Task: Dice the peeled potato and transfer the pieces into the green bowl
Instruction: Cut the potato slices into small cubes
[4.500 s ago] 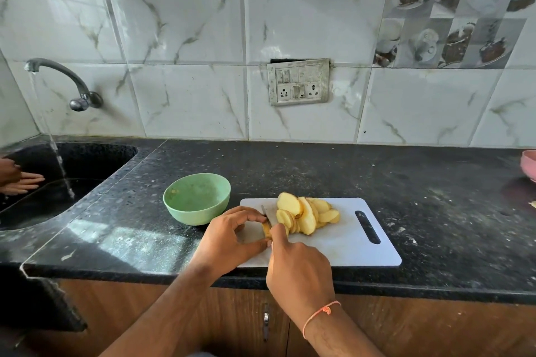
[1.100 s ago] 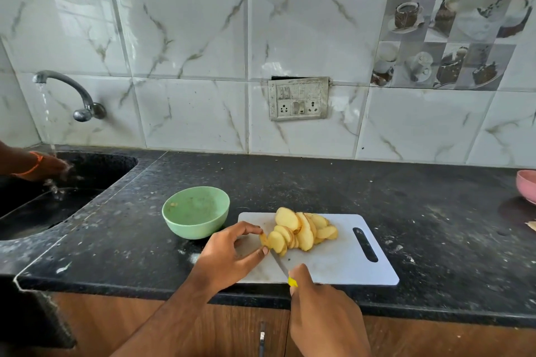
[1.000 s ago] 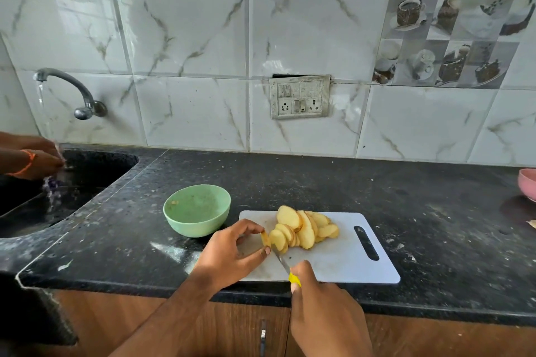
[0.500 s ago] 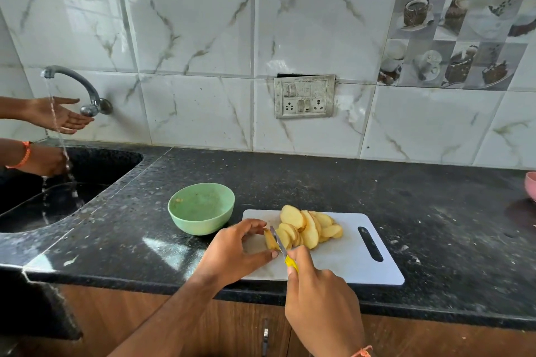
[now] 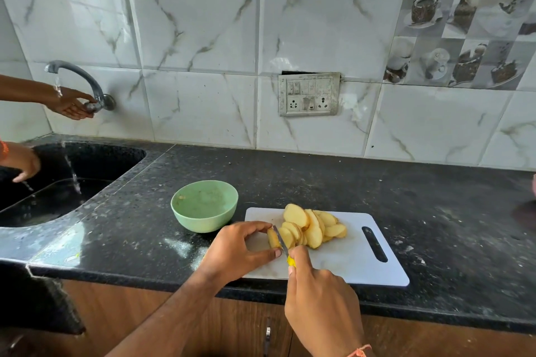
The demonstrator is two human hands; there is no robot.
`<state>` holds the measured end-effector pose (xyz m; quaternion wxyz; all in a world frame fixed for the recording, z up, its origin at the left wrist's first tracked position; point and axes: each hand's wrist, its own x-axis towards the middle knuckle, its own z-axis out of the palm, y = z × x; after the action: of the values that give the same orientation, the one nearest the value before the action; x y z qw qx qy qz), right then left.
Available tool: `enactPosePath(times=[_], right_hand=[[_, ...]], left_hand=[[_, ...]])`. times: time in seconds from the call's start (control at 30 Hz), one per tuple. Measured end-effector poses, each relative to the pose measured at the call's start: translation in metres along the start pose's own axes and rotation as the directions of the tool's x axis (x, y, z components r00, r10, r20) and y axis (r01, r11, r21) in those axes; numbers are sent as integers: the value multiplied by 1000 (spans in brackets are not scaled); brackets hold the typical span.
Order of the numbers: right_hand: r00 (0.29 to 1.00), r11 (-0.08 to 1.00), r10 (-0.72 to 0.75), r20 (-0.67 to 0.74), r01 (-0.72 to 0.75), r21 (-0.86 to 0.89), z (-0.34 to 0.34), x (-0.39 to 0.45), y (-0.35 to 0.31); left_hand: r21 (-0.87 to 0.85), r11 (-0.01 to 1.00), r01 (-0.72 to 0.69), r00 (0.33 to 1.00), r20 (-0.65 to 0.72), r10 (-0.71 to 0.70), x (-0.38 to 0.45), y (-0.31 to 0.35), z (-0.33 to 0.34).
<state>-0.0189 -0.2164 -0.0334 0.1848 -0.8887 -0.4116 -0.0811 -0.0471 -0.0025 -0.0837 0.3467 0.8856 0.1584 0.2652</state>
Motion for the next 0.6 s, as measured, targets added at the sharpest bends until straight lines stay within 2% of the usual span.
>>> enactPosePath(times=[0.3, 0.6], right_hand=[[1000, 1000, 5, -18, -5, -8, 2, -1, 1], [999, 999, 13, 44, -11, -51, 2, 1, -1]], left_hand=[[55, 998, -14, 1000, 2, 14, 3, -4, 2], [57, 998, -39, 999, 0, 39, 4, -4, 1]])
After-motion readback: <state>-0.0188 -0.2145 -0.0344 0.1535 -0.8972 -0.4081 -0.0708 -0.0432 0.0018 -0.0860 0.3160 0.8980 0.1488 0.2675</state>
